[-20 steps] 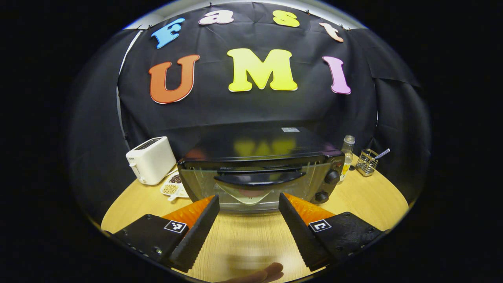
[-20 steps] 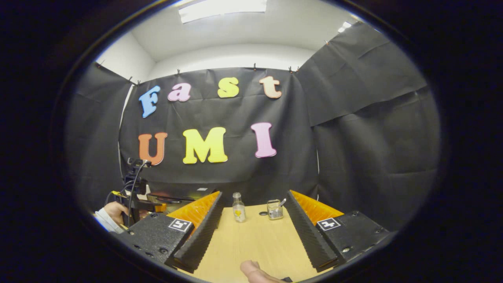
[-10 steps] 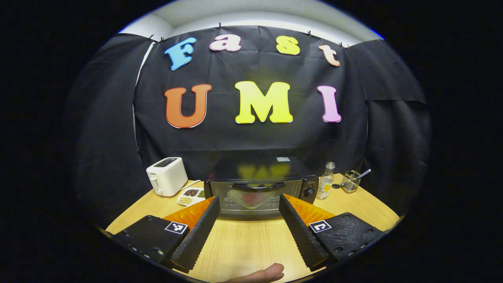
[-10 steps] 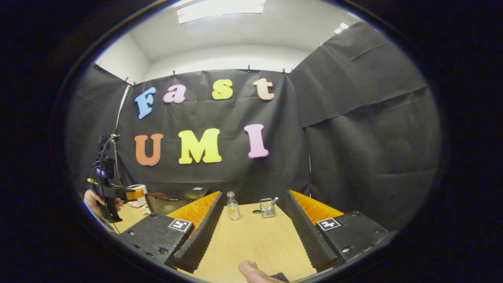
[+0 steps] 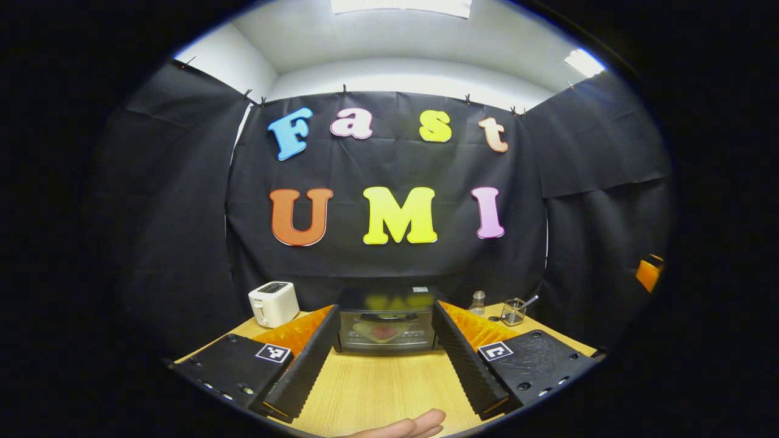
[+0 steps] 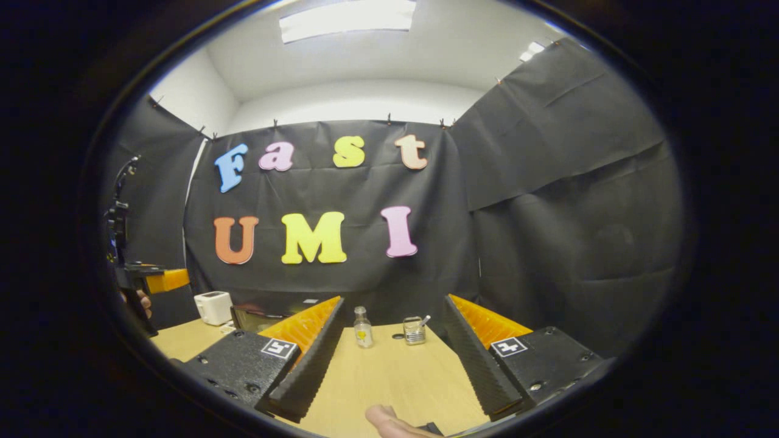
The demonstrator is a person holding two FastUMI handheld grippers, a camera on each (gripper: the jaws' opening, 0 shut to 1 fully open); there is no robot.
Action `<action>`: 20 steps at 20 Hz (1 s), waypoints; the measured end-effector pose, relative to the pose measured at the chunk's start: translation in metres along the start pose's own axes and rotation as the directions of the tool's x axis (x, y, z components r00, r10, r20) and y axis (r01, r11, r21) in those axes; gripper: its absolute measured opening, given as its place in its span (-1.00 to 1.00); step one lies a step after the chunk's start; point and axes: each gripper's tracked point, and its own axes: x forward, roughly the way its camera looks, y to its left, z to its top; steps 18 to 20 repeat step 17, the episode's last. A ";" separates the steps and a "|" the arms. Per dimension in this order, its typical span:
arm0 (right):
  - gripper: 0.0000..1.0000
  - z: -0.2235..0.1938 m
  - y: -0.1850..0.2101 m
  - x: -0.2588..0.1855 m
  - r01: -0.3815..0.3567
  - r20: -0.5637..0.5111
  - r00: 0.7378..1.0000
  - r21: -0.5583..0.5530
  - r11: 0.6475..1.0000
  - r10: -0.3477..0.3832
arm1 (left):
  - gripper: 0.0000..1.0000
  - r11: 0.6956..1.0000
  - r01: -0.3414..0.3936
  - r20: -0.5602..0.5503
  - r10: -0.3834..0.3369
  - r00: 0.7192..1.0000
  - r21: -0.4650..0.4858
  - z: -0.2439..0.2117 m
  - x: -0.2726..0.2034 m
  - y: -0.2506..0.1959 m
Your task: Open the electric oven with the left hand, put the food in, and close the electric oven.
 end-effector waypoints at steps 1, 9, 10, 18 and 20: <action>1.00 0.001 0.002 -0.001 -0.007 0.003 1.000 0.002 1.000 0.007 | 0.92 1.000 0.001 0.007 -0.001 1.000 0.006 0.002 -0.011 0.000; 0.93 0.001 0.021 -0.014 -0.070 0.027 0.997 -0.015 0.997 0.070 | 0.92 0.999 -0.013 0.011 0.012 1.000 0.047 -0.019 -0.059 -0.005; 0.93 0.001 0.021 -0.014 -0.067 0.026 0.997 -0.015 0.998 0.068 | 0.92 0.998 -0.015 0.006 0.015 1.000 0.054 -0.020 -0.059 -0.006; 0.92 -0.007 0.015 -0.013 -0.059 0.007 0.998 -0.003 0.998 0.059 | 0.92 0.998 -0.020 -0.004 0.020 1.000 0.063 -0.025 -0.061 -0.004; 0.92 -0.007 0.015 -0.013 -0.059 0.007 0.998 -0.003 0.998 0.059 | 0.92 0.998 -0.020 -0.004 0.020 1.000 0.063 -0.025 -0.061 -0.004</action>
